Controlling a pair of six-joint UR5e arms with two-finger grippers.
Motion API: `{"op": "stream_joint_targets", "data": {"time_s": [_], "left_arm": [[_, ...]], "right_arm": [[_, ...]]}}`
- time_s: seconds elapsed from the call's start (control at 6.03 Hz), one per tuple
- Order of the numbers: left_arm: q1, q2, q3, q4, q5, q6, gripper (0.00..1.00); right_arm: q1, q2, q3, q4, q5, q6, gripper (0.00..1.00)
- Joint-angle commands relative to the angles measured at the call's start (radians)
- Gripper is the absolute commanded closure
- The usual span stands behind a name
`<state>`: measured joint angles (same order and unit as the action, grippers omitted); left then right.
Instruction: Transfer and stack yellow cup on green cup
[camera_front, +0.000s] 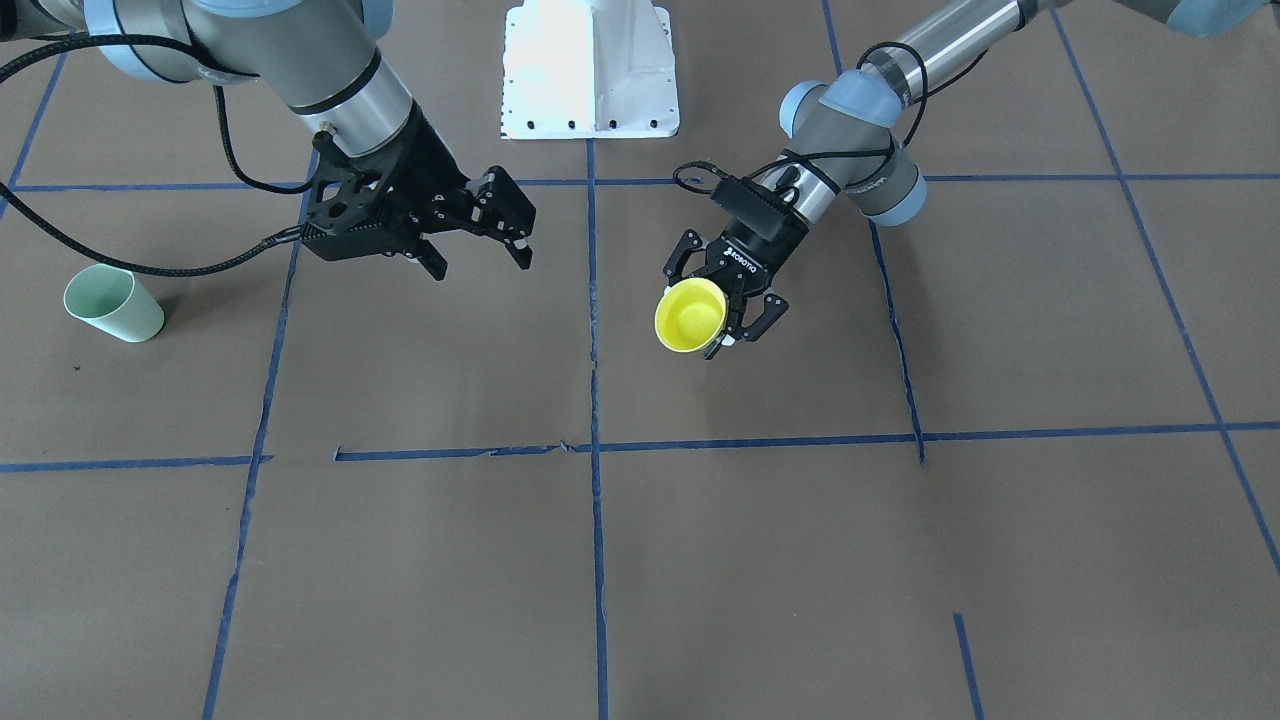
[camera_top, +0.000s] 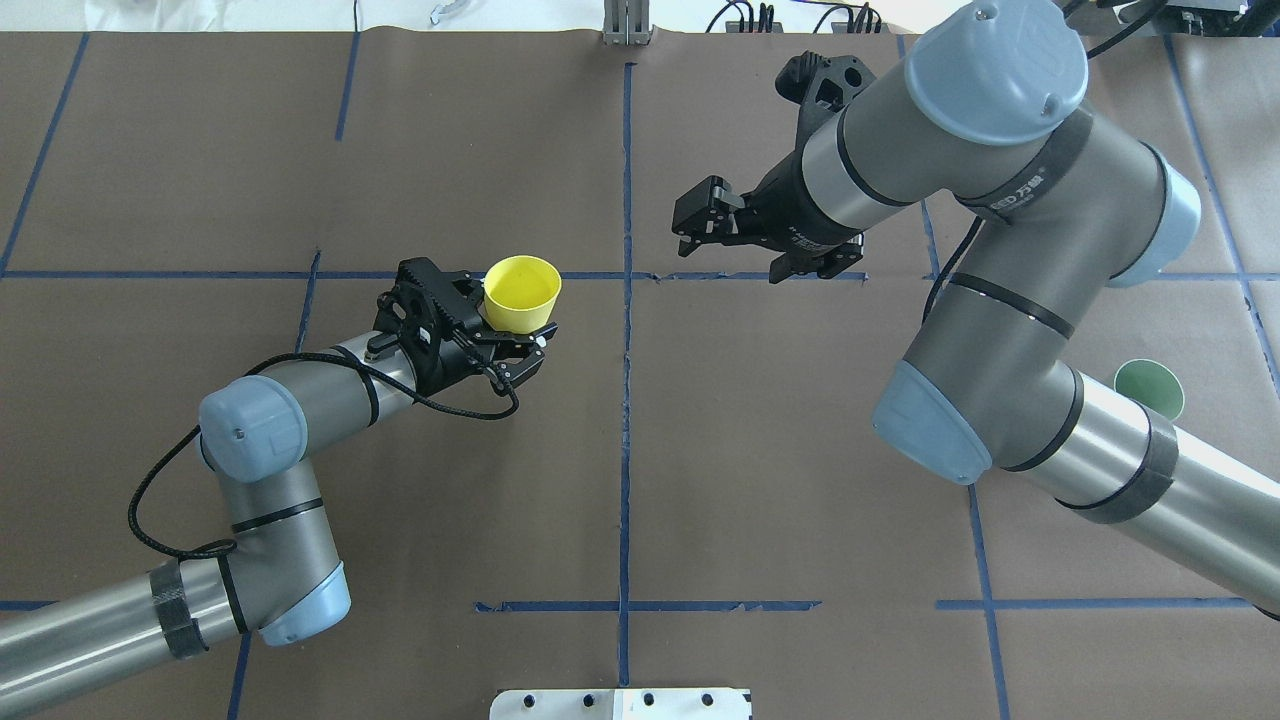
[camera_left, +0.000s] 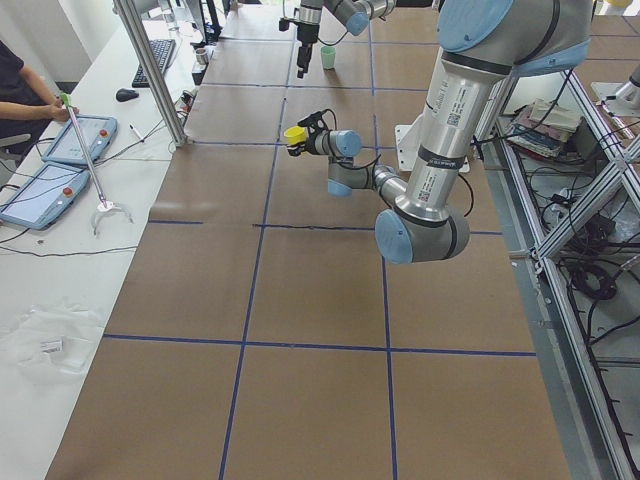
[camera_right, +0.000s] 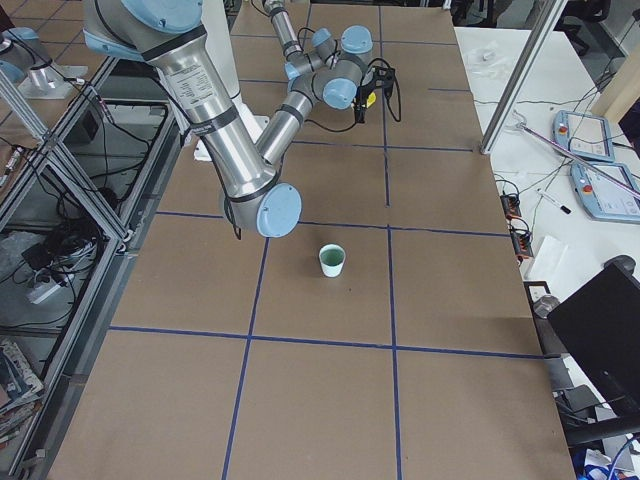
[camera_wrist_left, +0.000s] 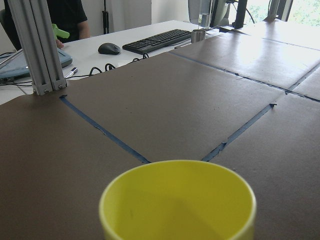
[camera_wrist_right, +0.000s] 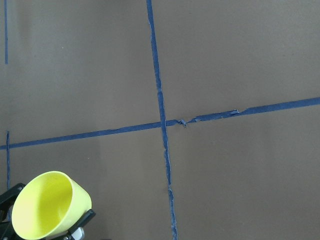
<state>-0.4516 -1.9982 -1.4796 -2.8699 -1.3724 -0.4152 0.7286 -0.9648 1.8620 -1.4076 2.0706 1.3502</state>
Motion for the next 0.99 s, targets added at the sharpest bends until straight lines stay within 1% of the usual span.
{"op": "stream_joint_targets", "data": {"time_s": [0.0, 0.17, 0.33, 0.5, 0.66, 0.83], "left_arm": [[0.002, 0.010, -0.011, 0.004, -0.040, 0.048, 0.77], [0.002, 0.030, -0.033, 0.004, -0.045, 0.114, 0.77], [0.002, 0.033, -0.038, 0.001, -0.043, 0.143, 0.76], [0.004, 0.030, -0.038, 0.000, -0.040, 0.144, 0.73], [0.007, 0.027, -0.038, 0.000, -0.037, 0.142, 0.72], [0.017, 0.027, -0.038, 0.000, -0.036, 0.141, 0.72]], "right_arm": [[-0.029, 0.039, -0.039, 0.004, -0.016, 0.012, 0.00], [-0.044, 0.079, -0.090, 0.007, -0.041, 0.018, 0.00], [-0.054, 0.096, -0.109, 0.009, -0.043, 0.020, 0.00], [-0.063, 0.109, -0.124, 0.010, -0.043, 0.020, 0.00], [-0.084, 0.136, -0.151, 0.010, -0.043, 0.020, 0.00], [-0.103, 0.139, -0.153, 0.010, -0.041, 0.020, 0.00]]}}
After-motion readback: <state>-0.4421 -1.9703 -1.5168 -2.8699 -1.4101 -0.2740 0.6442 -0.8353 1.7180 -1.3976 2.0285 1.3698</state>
